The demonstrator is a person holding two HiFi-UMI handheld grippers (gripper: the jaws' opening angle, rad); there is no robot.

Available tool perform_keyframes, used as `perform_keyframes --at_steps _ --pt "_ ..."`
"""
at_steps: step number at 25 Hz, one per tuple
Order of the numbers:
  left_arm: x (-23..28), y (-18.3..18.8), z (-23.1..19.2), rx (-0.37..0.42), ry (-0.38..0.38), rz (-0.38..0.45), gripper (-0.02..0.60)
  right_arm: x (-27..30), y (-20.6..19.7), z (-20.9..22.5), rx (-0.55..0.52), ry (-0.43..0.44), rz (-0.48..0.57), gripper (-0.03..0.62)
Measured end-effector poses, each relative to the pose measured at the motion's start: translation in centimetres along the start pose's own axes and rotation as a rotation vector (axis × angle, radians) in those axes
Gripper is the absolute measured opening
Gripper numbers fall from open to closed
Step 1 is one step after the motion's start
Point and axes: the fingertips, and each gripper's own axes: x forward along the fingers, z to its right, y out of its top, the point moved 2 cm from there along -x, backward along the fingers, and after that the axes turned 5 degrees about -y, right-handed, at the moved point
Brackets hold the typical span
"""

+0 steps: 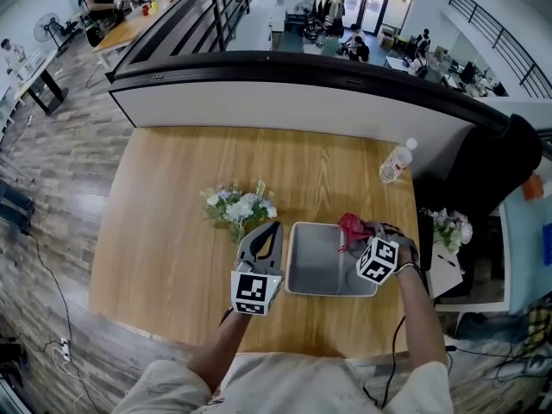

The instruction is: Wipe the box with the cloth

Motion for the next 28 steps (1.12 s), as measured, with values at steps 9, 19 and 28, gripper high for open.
perform_keyframes --at_steps 9,19,28 --pt "-0.6 0.0 0.5 -0.006 0.021 -0.006 0.014 -0.2 0.0 0.0 0.002 -0.011 0.01 0.052" --pt "-0.9 -0.1 1.0 -0.006 0.029 -0.011 0.014 -0.2 0.2 -0.2 0.009 -0.014 0.013 0.054" --pt "-1.3 0.4 1.8 0.004 0.022 0.0 0.014 -0.8 0.3 -0.9 -0.006 -0.002 0.024 0.06"
